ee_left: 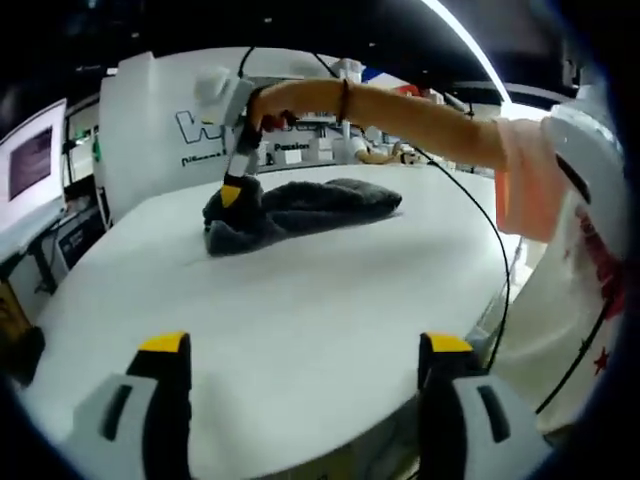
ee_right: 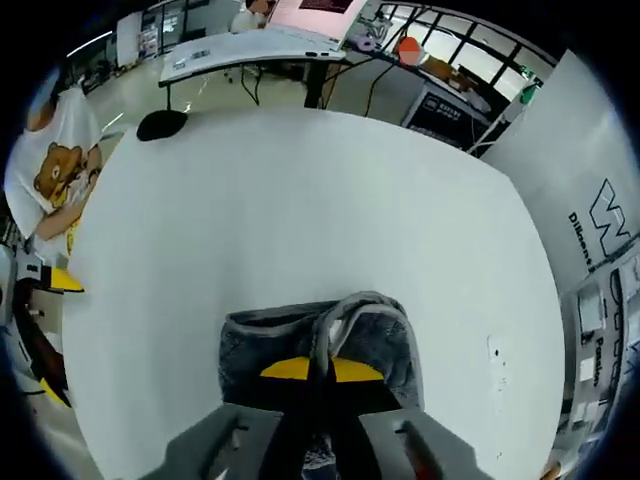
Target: Fold the towel on the table until its edges align and the towel forms a compact rectangular stack.
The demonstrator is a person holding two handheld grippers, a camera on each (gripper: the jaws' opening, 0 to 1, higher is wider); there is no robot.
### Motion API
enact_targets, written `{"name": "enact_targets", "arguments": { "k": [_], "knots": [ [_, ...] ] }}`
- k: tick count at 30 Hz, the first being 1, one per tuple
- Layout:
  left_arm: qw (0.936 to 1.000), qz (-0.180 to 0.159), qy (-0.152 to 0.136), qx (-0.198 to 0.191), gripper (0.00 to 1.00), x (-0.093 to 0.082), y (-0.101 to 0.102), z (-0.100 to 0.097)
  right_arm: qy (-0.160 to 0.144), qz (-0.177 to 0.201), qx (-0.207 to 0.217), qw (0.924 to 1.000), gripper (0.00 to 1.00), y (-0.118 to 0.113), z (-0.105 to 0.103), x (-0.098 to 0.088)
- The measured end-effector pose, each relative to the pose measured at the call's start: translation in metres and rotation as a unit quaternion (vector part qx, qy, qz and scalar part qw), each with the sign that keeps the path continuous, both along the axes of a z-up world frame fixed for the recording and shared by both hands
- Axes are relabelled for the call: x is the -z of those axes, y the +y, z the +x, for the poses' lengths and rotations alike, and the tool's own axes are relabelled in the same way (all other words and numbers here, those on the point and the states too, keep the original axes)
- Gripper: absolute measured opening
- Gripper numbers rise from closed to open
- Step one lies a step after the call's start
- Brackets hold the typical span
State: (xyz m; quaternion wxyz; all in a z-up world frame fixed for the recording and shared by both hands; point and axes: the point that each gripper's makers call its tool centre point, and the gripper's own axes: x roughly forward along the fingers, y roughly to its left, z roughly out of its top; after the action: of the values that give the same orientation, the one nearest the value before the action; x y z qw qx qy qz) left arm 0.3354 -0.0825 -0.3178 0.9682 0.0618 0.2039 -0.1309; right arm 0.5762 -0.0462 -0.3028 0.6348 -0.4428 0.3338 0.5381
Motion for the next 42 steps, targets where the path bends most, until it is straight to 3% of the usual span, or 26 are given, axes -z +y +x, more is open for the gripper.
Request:
{"name": "enact_targets", "arguments": {
  "k": [7, 11, 14, 18, 26, 29, 36, 39, 40, 42],
  "knots": [
    [0.9999, -0.004, -0.008, -0.005, 0.98, -0.005, 0.001, 0.002, 0.035, 0.01, -0.006, 0.9993, 0.07, 0.002, -0.014, 0.007],
    [1.0, -0.003, -0.002, -0.002, 0.98, -0.002, -0.001, 0.001, 0.067, 0.037, -0.009, 0.997, 0.1, 0.006, -0.022, 0.007],
    [1.0, -0.003, -0.001, -0.004, 0.98, -0.002, 0.0, 0.001, 0.103, 0.067, -0.011, 0.9924, 0.16, 0.012, -0.034, 0.004],
    [1.0, -0.001, 0.003, -0.004, 0.98, -0.002, 0.001, 0.002, 0.122, 0.089, -0.027, 0.9882, 0.23, 0.014, -0.048, -0.005],
    [0.9999, 0.001, 0.011, 0.0, 0.98, -0.001, -0.001, 0.004, 0.134, 0.131, -0.051, 0.9811, 0.43, 0.017, -0.066, -0.02],
    [0.9999, 0.002, 0.012, 0.0, 0.97, -0.001, -0.001, 0.004, 0.135, 0.143, -0.057, 0.9787, 0.53, 0.016, -0.071, -0.026],
    [0.9998, 0.008, 0.019, 0.01, 0.97, -0.001, -0.003, 0.009, 0.086, 0.159, -0.087, 0.9797, 0.53, 0.006, -0.076, -0.047],
    [0.9996, 0.01, 0.02, 0.015, 0.97, -0.001, -0.005, 0.011, 0.078, 0.165, -0.089, 0.9791, 0.54, 0.001, -0.076, -0.054],
    [0.9996, 0.012, 0.02, 0.016, 0.97, -0.001, -0.005, 0.012, 0.067, 0.173, -0.087, 0.9788, 0.55, -0.001, -0.072, -0.058],
    [0.9995, 0.015, 0.019, 0.018, 0.96, -0.003, -0.006, 0.013, 0.044, 0.189, -0.081, 0.9776, 0.69, -0.006, -0.064, -0.066]
  ]
}}
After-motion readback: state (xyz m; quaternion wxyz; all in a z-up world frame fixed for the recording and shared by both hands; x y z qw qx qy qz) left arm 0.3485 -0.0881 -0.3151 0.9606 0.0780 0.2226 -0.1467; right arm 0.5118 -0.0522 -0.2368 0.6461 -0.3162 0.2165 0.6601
